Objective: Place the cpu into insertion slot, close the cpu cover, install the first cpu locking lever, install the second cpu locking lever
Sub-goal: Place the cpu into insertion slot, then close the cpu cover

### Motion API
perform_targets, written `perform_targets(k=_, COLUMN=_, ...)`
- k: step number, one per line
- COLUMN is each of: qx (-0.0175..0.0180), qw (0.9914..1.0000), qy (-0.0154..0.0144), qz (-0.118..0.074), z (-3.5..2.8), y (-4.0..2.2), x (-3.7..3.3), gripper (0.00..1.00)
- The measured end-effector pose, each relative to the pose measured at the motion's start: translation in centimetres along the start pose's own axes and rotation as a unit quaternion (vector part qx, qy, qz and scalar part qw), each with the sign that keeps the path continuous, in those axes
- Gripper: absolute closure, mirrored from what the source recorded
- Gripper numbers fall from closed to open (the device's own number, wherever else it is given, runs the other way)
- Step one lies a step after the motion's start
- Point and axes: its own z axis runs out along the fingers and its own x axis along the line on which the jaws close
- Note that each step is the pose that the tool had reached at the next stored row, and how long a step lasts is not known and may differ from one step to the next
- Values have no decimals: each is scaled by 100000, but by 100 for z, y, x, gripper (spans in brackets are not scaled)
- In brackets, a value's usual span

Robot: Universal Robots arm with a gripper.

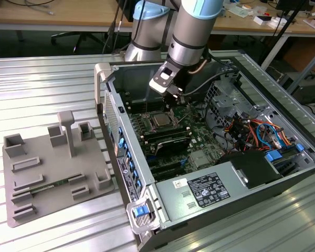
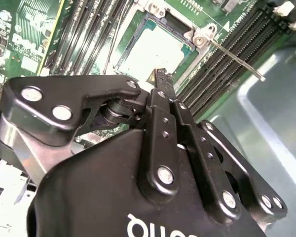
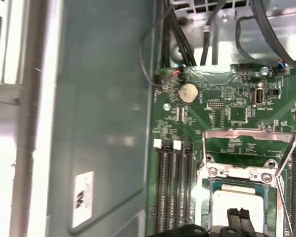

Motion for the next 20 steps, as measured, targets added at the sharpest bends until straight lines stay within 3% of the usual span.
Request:
perform_targets(k=4, qx=-7, qw=100000, qy=93, qz=4, z=-38, y=3, x=1, gripper=89)
perform_targets(k=17, qx=-3, qw=100000, qy=84, qz=5, z=-42, y=4, x=1, gripper=89)
perform_targets(k=20, qx=1, qw=100000, qy=81, qz=2, z=-42, y=40, x=-1, gripper=89)
